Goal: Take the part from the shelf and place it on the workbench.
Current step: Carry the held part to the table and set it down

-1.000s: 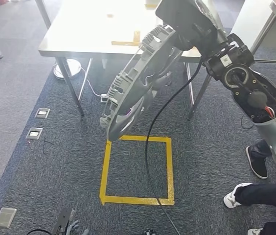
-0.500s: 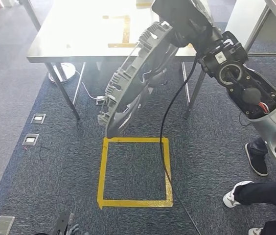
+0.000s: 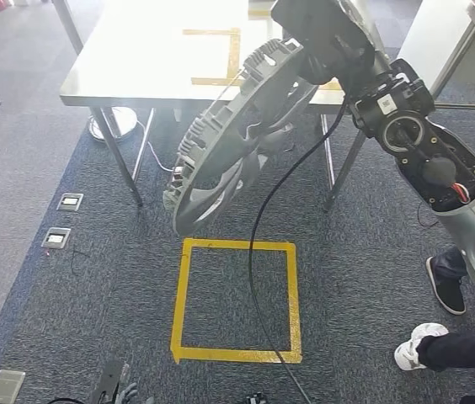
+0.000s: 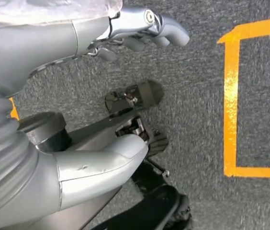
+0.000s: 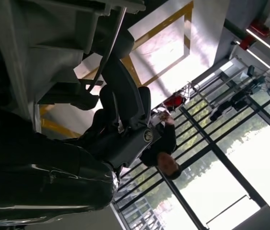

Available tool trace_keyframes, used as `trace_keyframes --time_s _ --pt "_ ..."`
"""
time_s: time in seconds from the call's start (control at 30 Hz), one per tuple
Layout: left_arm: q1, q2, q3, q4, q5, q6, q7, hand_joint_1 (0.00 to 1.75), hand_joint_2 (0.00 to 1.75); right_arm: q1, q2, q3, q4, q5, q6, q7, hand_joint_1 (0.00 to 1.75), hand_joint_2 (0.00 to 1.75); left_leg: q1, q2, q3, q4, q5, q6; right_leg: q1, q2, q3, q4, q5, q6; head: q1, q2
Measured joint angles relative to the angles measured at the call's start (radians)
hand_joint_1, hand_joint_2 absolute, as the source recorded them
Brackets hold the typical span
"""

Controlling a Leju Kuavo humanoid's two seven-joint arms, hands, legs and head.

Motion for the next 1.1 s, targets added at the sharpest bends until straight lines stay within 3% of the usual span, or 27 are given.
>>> trace_keyframes --time_s 0.07,0.13,0.23,0.3,0.4,0.43,0.47,0.5,0.57,0.6,0.67,0.77,0.83,0.9,0.93,0.97,1.0,1.07,1.1 --pt "0.0 -0.001 0.0 0.0 0.0 0.0 0.0 0.0 1.75 -0.001 0.0 0.0 0.0 0.001 -0.002 0.002 1.75 1.75 0.002 0.001 0.005 0.013 -0.013 -0.011 -0.001 -0.013 0.058 -0.141 0.077 0.005 0.006 0.0" --pt "0.0 0.0 0.0 0.0 0.0 0.0 0.0 0.0 1.75 -0.002 0.0 0.0 0.0 0.002 -0.005 0.002 1.75 1.75 -0.001 0.002 0.003 0.024 -0.022 -0.022 0.002 -0.021 0.09 -0.218 0.097 -0.003 0.008 0.0" --pt "0.002 0.0 0.0 0.0 0.0 0.0 0.0 0.0 1.75 0.0 0.0 0.0 0.0 0.002 -0.008 0.004 1.75 1.75 -0.003 0.01 0.003 0.029 -0.029 -0.032 0.003 -0.011 0.094 -0.224 0.09 -0.026 -0.003 0.0" --pt "0.001 0.0 0.0 0.0 0.0 0.0 0.0 0.0 1.75 -0.001 0.0 -0.001 0.0 0.003 -0.008 0.004 1.75 1.75 -0.001 0.012 -0.019 0.083 -0.062 -0.041 0.0 -0.006 0.1 -0.227 0.09 -0.038 -0.012 0.0" --pt "0.002 0.0 0.0 0.0 0.0 0.0 0.0 0.0 1.75 -0.001 0.0 0.0 -0.001 0.003 -0.008 0.004 1.75 1.75 0.0 0.011 -0.121 0.286 -0.144 -0.049 0.001 0.005 0.105 -0.227 0.087 -0.047 -0.026 0.0" --pt "0.003 0.0 0.0 0.0 0.0 0.0 0.0 0.0 1.75 0.0 0.0 0.001 -0.001 0.003 -0.008 0.004 1.75 1.75 0.0 0.011 -0.148 0.327 -0.149 -0.048 0.003 0.01 0.107 -0.227 0.085 -0.049 -0.028 0.0" --pt "0.003 0.0 0.0 0.0 0.0 0.0 0.0 0.0 1.75 0.001 0.0 0.001 -0.001 0.003 -0.008 0.004 1.75 1.75 -0.001 0.011 -0.156 0.328 -0.133 -0.044 0.005 0.015 0.109 -0.227 0.083 -0.051 -0.029 0.0" --pt "0.003 0.0 0.0 0.0 0.0 0.0 0.0 0.0 1.75 0.001 0.0 0.001 -0.001 0.003 -0.008 0.004 1.75 1.75 -0.003 0.009 -0.144 0.286 -0.097 -0.037 0.008 0.021 0.113 -0.227 0.08 -0.052 -0.03 0.0" --pt "0.003 0.002 0.0 0.0 0.0 0.0 0.0 0.0 1.75 0.001 0.0 0.001 -0.001 0.003 -0.008 0.004 1.75 1.75 -0.009 -0.007 -0.084 0.139 -0.015 -0.014 0.01 0.031 0.121 -0.228 0.074 -0.051 -0.031 0.0" --pt "0.003 0.003 0.0 0.0 0.0 0.0 0.0 0.0 1.75 0.0 0.0 0.0 -0.001 0.003 -0.008 0.004 1.75 1.75 -0.013 -0.015 -0.059 0.078 0.009 -0.004 0.011 0.035 0.122 -0.229 0.072 -0.049 -0.03 0.0" --pt "0.004 0.005 0.0 0.0 0.0 0.0 0.001 0.0 1.75 0.001 0.0 0.001 -0.001 0.003 -0.008 0.005 1.75 1.75 -0.019 -0.023 -0.037 0.031 0.014 0.005 0.007 0.042 0.121 -0.231 0.069 -0.041 -0.03 0.0" --pt "0.003 0.003 0.0 0.0 0.001 0.0 0.002 0.0 1.75 0.001 -0.003 -0.001 0.0 0.002 -0.009 0.006 1.75 1.75 -0.016 -0.01 -0.021 0.004 0.015 0.007 0.005 0.039 0.119 -0.228 0.059 -0.025 -0.029 0.0" --pt "0.002 0.001 0.0 0.0 0.001 0.0 0.001 0.0 1.75 -0.002 -0.006 -0.001 0.0 0.004 -0.01 0.004 1.75 1.75 -0.011 -0.002 -0.007 -0.013 0.017 0.009 0.005 0.022 0.086 -0.153 0.016 -0.018 -0.022 0.0" --pt "0.001 -0.001 0.0 0.0 0.001 0.0 0.001 0.0 1.75 -0.003 -0.006 0.001 0.001 0.008 -0.01 0.003 1.75 1.75 -0.01 0.002 -0.002 -0.014 0.014 0.012 0.003 0.012 0.019 -0.019 -0.037 -0.011 -0.016 0.0" --pt "0.001 -0.003 0.0 0.0 0.001 0.0 0.001 0.0 1.75 -0.001 -0.007 0.002 0.002 0.008 -0.01 0.003 1.75 1.75 -0.009 0.004 -0.001 -0.013 0.011 0.012 0.001 0.01 -0.009 0.028 -0.046 -0.006 -0.012 0.0" --pt "0.001 -0.004 0.0 0.0 0.001 0.0 0.001 0.0 1.75 0.001 -0.007 0.004 0.003 0.009 -0.01 0.003 1.75 1.75 -0.008 0.006 0.001 -0.01 0.008 0.01 -0.001 0.009 -0.022 0.042 -0.036 -0.002 -0.009 0.0" --pt "0.001 -0.005 0.0 0.0 0.001 -0.001 0.001 0.0 1.75 0.002 -0.008 0.005 0.004 0.01 -0.01 0.003 1.75 1.75 -0.005 0.007 0.002 -0.005 0.003 0.007 -0.003 0.006 -0.015 0.016 -0.007 0.002 -0.006 0.0" --pt "0.001 -0.005 0.0 0.0 0.001 -0.002 0.002 0.0 1.75 0.001 -0.008 0.006 0.005 0.014 -0.01 0.001 1.75 1.75 -0.001 0.01 0.004 0.01 -0.011 -0.003 -0.005 -0.012 0.037 -0.112 0.068 0.009 0.0 0.0" --pt "0.001 -0.005 0.0 0.0 0.001 -0.002 0.002 0.0 1.75 0.0 -0.008 0.007 0.006 0.016 -0.01 -0.001 1.75 1.75 -0.001 0.012 0.002 0.021 -0.018 -0.01 -0.003 -0.021 0.061 -0.169 0.089 0.009 0.005 0.0"
